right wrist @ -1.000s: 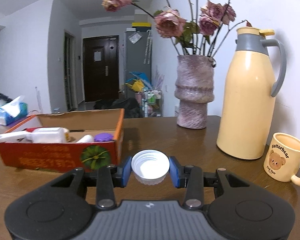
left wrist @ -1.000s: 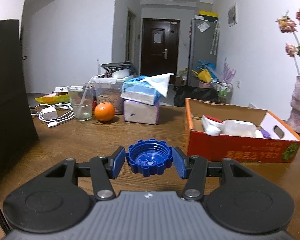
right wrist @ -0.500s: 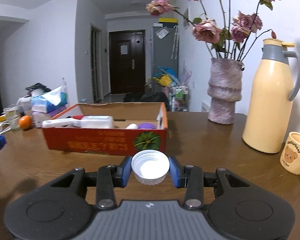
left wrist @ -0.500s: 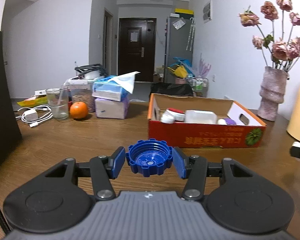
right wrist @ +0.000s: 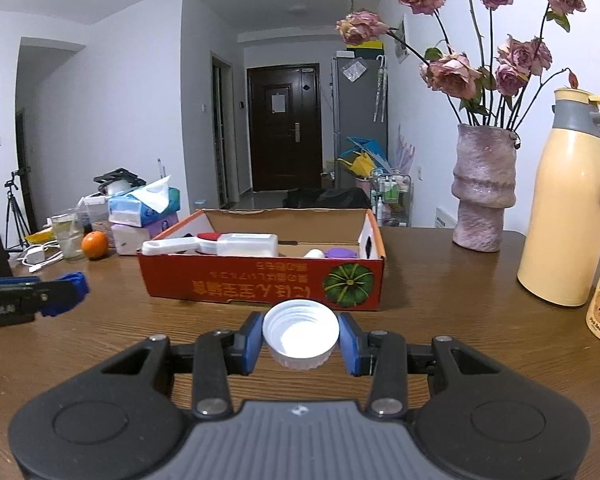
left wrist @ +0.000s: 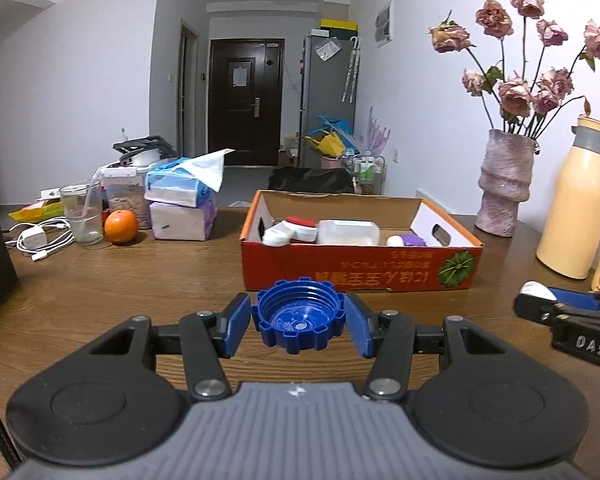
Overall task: Organize rigid objects
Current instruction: 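Carry the blue cap and white cap toward the cardboard box with both tools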
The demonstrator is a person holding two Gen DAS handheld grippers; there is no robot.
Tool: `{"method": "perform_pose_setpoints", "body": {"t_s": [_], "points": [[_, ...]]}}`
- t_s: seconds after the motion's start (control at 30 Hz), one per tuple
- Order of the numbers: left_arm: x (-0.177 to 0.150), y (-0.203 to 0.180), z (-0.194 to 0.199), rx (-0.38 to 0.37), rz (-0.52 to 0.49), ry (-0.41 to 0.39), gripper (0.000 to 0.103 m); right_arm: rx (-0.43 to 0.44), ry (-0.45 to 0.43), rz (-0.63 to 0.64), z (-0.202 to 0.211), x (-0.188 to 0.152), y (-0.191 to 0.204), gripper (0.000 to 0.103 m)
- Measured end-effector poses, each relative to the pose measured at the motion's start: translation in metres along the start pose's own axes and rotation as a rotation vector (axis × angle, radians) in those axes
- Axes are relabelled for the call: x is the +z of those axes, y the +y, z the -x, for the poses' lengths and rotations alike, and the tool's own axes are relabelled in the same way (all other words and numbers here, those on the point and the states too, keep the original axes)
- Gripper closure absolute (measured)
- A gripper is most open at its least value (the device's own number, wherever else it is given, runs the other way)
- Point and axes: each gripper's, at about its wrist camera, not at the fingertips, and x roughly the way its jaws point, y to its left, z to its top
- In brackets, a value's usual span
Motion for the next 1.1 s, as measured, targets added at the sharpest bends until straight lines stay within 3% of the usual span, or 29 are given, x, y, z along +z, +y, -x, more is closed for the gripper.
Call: {"method": "perform_pose_setpoints", "body": {"t_s": [0.53,1.1], "points": [[0.021,-0.024,-0.012,-0.021,-0.011,-0.020,0.050,0.011,-0.035,0.009,-0.007,0.017,0.008,0.064],[0.052,-0.029,-0.067,-0.009,0.020,-0.020,0.050,-0.004,-0.060,0.009,-0.059,0.048,0.003,0.064]]}}
